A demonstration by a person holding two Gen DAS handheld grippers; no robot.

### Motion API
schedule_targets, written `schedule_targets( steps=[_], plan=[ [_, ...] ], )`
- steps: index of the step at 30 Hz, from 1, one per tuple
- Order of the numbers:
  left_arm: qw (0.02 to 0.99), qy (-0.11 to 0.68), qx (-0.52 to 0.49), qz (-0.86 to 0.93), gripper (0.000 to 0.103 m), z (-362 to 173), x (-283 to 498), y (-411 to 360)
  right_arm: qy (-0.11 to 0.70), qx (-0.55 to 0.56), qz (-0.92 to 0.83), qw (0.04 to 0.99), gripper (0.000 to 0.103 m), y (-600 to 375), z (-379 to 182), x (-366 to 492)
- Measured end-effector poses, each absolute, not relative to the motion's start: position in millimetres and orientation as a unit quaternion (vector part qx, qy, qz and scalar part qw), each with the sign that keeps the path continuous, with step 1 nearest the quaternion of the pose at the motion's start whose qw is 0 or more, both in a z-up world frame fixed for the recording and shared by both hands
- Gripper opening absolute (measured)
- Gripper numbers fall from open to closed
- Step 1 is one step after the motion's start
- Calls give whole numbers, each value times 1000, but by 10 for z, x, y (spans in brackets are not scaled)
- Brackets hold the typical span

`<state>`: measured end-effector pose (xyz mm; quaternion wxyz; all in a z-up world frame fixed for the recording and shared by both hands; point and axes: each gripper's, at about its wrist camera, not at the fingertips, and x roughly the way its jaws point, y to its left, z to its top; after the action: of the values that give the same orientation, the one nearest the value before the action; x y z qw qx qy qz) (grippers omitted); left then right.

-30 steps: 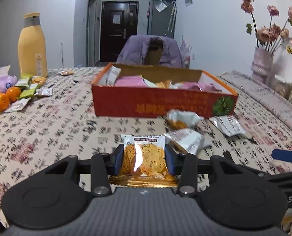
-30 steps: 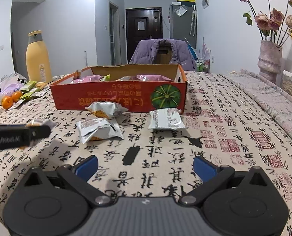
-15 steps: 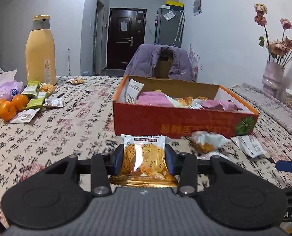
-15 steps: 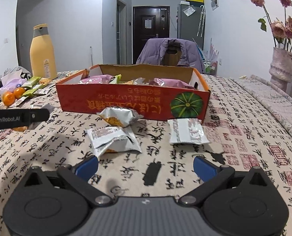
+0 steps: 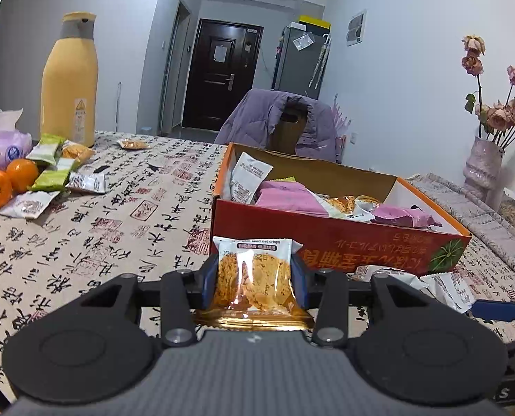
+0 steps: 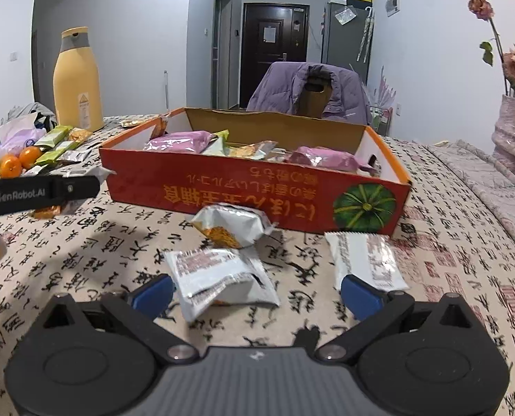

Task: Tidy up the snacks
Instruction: 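Grasp a cookie packet with the left gripper while the right grasps a white-silver packet, then carry the cookie packet and white-silver packet over the orange box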

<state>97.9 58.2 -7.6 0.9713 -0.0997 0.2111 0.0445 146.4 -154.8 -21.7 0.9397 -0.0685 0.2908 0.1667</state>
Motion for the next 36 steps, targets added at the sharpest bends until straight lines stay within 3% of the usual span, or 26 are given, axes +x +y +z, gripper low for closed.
schedule_targets(
  steps=[13,28,30,36],
  plan=[
    [967,225,-115,33,43,-130,997,622,328,-65,170,927,103,-1363,-334,1819],
    [965,229,-120,32,43,-141,1006,628,325,-59,206,921,62,-1351,-344,1735],
    [965,229,-120,31,43,-141,1007,629,323,-55,205,922,49,-1372,-330,1716],
    [966,227,-119,26,43,-133,986,614,308,-45,207,928,48,-1445,-256,1626]
  ],
)
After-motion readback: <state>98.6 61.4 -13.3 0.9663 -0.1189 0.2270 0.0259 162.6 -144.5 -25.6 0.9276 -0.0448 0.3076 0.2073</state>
